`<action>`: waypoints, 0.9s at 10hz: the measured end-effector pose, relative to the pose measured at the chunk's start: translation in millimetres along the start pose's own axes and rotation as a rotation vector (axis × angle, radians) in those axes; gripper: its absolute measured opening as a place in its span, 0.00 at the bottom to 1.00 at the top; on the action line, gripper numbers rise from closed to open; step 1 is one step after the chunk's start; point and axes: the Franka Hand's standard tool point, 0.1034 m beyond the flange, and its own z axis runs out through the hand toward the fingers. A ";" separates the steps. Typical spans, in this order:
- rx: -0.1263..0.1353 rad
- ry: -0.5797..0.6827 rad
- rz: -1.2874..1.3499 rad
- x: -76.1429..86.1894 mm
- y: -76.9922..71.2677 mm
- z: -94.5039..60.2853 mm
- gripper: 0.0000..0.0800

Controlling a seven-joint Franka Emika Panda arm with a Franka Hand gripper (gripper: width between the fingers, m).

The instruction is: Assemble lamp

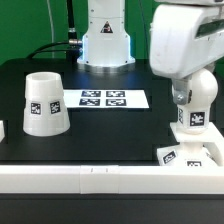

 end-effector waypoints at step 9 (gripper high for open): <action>0.007 0.007 0.608 2.0 -3.1 0.4 0.72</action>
Offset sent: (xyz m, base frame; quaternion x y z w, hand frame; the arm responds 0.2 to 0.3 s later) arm 0.0000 0.0000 0.0000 0.0000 0.0000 0.1938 0.9810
